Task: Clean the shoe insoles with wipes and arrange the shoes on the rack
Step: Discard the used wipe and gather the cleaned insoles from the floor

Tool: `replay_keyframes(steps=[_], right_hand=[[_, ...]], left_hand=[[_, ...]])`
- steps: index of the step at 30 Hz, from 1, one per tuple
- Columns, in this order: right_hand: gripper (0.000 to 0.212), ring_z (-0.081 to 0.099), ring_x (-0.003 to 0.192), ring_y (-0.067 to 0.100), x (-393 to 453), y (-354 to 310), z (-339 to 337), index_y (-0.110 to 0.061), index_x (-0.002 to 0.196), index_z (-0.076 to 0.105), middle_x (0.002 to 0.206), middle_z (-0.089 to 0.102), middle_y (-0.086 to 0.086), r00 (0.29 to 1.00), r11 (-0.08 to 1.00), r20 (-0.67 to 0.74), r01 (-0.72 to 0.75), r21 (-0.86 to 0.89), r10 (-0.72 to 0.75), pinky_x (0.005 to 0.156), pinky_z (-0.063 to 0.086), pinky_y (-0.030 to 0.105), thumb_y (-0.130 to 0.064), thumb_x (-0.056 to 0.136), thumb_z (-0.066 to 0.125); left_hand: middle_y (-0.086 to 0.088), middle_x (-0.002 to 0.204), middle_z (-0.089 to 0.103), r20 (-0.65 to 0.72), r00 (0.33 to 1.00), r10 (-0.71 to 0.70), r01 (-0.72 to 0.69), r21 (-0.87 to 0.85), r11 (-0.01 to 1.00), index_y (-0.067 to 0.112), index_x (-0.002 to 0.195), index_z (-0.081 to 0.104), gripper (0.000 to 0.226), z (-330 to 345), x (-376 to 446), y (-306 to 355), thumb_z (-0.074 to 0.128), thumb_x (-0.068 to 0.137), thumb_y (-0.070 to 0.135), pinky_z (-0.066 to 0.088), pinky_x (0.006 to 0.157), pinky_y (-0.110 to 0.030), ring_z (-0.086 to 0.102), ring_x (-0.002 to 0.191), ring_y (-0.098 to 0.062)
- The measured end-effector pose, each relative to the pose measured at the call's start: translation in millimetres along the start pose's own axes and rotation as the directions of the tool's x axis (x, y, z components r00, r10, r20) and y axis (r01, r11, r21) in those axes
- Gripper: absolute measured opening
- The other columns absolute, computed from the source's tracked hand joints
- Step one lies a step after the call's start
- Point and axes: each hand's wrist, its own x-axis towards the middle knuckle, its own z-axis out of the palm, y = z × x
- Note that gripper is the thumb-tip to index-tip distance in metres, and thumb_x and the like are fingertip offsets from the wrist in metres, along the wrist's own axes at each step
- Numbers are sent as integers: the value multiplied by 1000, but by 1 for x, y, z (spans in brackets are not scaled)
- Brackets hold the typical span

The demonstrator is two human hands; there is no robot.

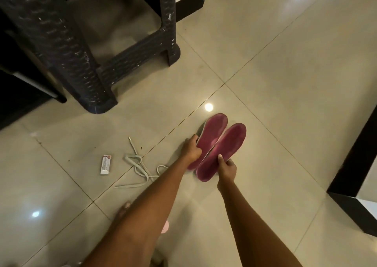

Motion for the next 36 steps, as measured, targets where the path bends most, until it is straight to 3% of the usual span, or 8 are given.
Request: replay_keyframes(steps=[5, 7, 11, 15, 20, 28, 32, 36], right_hand=[[14, 59, 83, 21, -51, -32, -10, -7, 100, 62, 88, 63, 6, 954, 993, 279, 106, 41, -114, 73, 52, 36, -18, 94, 55], [16, 62, 84, 20, -79, -55, -8, -8, 104, 62, 92, 66, 6, 900, 989, 414, 145, 14, -138, 65, 55, 27, -18, 94, 54], [20, 62, 86, 19, -142, -116, -3, -4, 111, 59, 99, 63, 9, 787, 978, 608, 194, -78, -107, 63, 54, 22, -14, 96, 51], [14, 60, 78, 16, -212, -178, 6, -8, 96, 59, 87, 63, 5, 651, 922, 756, 326, -209, -59, 65, 49, 24, -7, 97, 46], [8, 57, 69, 14, -302, -220, 22, -6, 96, 56, 81, 58, 5, 545, 849, 828, 493, -190, -132, 56, 50, 18, -2, 94, 50], [15, 48, 58, 12, -449, -253, 75, -7, 90, 54, 76, 50, 10, 435, 731, 862, 672, -117, -262, 52, 46, 19, -18, 98, 48], [18, 48, 57, 11, -522, -277, 109, -9, 84, 55, 70, 53, 6, 351, 700, 885, 713, -40, -307, 58, 47, 23, -18, 98, 48], [28, 47, 50, 10, -587, -301, 145, -12, 71, 52, 64, 50, 4, 322, 671, 885, 741, -15, -335, 47, 45, 18, -14, 98, 46]], left_hand=[[-14, 128, 53, 24, 1000, -16, 21, -189, 982, 9, 134, 40, 56, -48, -41, 7, 35, 81, -9, 46, 93, -35, 54, 114, -28], [-12, 121, 58, -6, 1000, 0, -1, -273, 962, 8, 127, 45, 46, -74, -65, 13, 43, 84, -8, 48, 87, -32, 57, 106, -25], [-6, 96, 63, -198, 980, 14, -102, -445, 890, 11, 104, 55, 15, -136, -134, 31, 53, 95, 23, 46, 66, -23, 59, 84, -19], [-4, 88, 59, -448, 894, 5, -213, -416, 884, 11, 93, 55, 1, -189, -200, 40, 53, 94, 11, 41, 61, -18, 53, 79, -17], [-8, 89, 61, -616, 784, -77, -289, -471, 833, 7, 97, 58, 10, -252, -284, 37, 54, 89, 3, 46, 75, -29, 54, 81, -17], [-9, 94, 60, -734, 661, -158, -403, -525, 750, 5, 102, 58, 14, -369, -404, 26, 54, 90, 10, 47, 80, -34, 57, 87, -25], [-10, 109, 60, -795, 587, -153, -467, -486, 739, 7, 112, 54, 20, -433, -457, 20, 50, 94, 14, 49, 90, -40, 58, 101, -26], [-13, 115, 58, -845, 504, -178, -493, -451, 744, 7, 115, 52, 22, -491, -490, 18, 44, 94, 9, 48, 90, -40, 57, 104, -28]])
